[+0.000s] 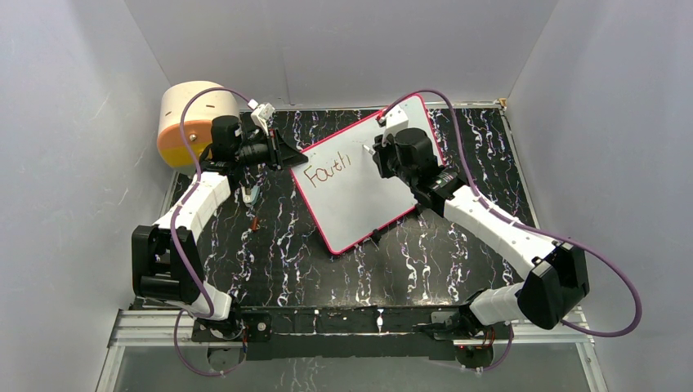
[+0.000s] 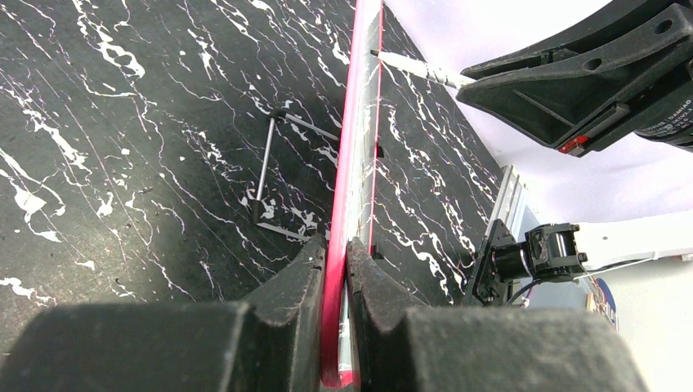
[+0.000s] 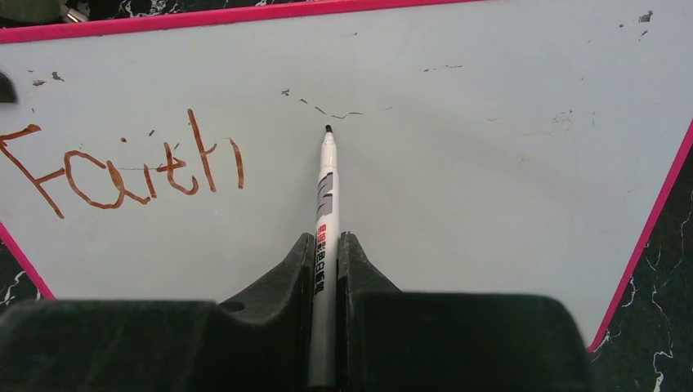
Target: Write a sentence on the whiteboard
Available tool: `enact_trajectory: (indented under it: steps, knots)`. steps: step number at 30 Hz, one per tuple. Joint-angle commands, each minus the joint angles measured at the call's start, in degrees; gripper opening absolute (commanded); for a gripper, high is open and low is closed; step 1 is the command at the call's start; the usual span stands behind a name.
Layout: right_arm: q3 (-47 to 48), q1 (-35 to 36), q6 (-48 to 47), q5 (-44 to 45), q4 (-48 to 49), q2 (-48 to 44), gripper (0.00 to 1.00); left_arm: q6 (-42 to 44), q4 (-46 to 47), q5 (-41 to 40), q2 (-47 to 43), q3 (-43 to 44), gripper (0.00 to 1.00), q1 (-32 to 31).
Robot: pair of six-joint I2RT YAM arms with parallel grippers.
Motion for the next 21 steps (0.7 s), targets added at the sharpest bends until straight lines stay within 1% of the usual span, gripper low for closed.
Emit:
enact_trajectory:
  steps: [1,14,21]
  knots:
    - [3.1,-0.1,-0.8,-1.1,3.6,0.5,0.00,2.8,-4.9,-3.8,2.1,-0.2,0.00,-1.4]
    - [3.7,0.0,-1.1,-5.6,0.6,0.7,0.00,2.9,-5.0,-3.9,2.1,-0.1,0.00,-1.4]
    - [3.5,-0.1,-1.0,-4.8,-3.0,0.4,0.00,2.9,-5.1,-4.0,2.3,-0.2,0.00,-1.4]
